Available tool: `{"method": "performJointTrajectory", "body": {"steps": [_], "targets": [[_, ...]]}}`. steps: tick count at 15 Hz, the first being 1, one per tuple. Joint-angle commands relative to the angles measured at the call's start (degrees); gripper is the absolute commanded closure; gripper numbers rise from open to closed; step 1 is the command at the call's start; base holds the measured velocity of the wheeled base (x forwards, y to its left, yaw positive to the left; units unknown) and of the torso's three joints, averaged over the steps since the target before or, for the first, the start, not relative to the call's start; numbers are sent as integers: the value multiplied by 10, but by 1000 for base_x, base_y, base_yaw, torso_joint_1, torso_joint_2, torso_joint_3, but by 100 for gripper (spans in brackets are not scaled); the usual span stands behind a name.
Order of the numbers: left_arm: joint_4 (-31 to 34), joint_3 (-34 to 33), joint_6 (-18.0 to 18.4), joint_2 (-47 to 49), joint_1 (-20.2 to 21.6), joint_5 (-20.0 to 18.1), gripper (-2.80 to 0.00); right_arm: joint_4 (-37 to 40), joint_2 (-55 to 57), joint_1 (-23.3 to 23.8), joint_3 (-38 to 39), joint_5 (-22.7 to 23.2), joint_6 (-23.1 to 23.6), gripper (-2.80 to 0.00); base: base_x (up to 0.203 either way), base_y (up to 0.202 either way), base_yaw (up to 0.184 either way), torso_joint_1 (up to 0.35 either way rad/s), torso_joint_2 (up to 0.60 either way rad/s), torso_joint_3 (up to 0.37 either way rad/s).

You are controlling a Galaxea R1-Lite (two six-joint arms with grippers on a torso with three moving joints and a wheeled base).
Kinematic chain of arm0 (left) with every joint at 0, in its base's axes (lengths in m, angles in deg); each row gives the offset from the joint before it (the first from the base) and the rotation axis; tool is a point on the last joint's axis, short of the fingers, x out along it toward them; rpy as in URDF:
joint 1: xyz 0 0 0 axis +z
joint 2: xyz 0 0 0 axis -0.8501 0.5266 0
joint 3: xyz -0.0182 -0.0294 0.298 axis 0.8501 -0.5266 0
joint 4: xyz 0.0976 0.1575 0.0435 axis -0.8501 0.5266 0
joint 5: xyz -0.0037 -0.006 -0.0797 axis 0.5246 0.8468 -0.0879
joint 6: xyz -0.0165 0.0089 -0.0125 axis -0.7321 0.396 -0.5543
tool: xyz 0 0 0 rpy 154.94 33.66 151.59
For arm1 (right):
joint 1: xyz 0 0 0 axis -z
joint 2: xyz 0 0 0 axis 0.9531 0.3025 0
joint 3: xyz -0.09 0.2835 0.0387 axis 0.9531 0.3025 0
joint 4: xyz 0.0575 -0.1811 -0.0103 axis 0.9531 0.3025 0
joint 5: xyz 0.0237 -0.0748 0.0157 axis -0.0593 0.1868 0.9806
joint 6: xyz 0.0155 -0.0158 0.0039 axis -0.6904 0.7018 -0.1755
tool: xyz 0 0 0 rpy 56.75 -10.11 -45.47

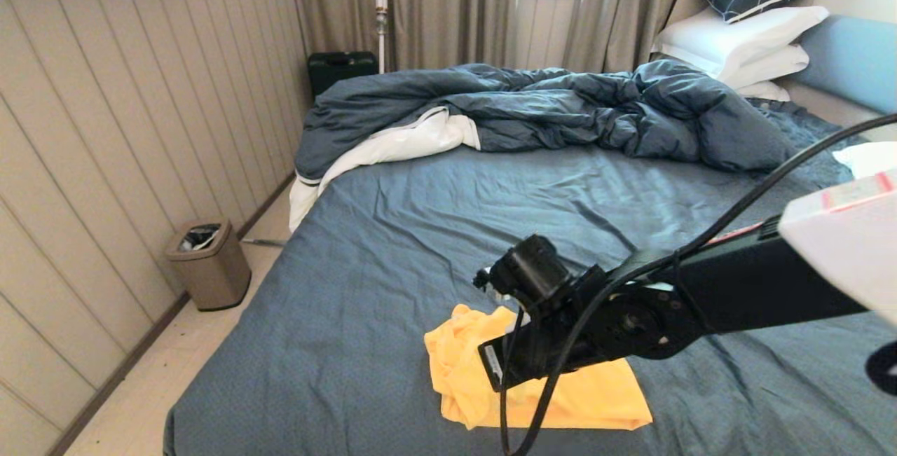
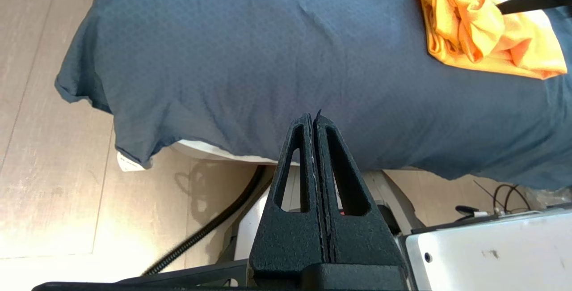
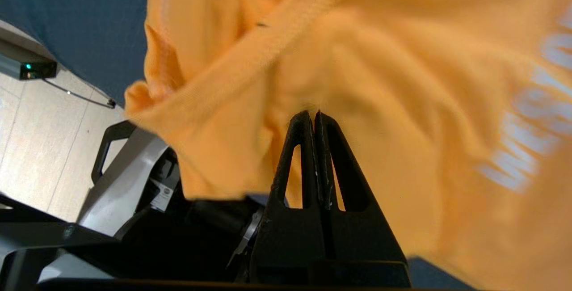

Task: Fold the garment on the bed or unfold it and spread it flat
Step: Fold the yellow T-shirt

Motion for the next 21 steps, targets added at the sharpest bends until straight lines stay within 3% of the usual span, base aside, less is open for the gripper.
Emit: {"method": "performJointTrajectory", "body": {"steps": [1,5,8,10,12,13,15,16,19,21], "targets": [[1,0,-5,1,-9,-1,0,-5,40,-22,-2,0,-2,0,0,0,0,0,0,0],[2,-1,-43,1,-52,0,0,-6,42,-68,17,0,-1,0,0,0,0,0,0,0],[1,-2,-43,1,-52,2,0,-6,50,-60,15,0,-2,0,0,0,0,0,0,0],[-3,-4,-32,1,-52,18,0,-6,35,-44,18,0,-2,0,0,0,0,0,0,0],[-12,-13,17,0,-52,53,0,-6,4,-34,24,-1,-1,0,0,0,0,0,0,0],[-18,-15,21,0,-45,55,0,-5,-12,-29,25,-1,-1,0,0,0,0,0,0,0],[-18,-14,23,1,-5,62,0,-4,-40,-11,26,-1,0,0,0,0,0,0,0,0],[-18,-11,25,1,13,87,0,-4,-53,-5,25,-1,1,0,0,0,0,0,0,0],[-24,-6,29,1,18,226,0,-5,-87,18,16,0,2,0,0,0,0,0,0,0],[-28,-5,33,0,25,238,0,-5,-99,25,16,0,2,0,0,0,0,0,0,0]]}}
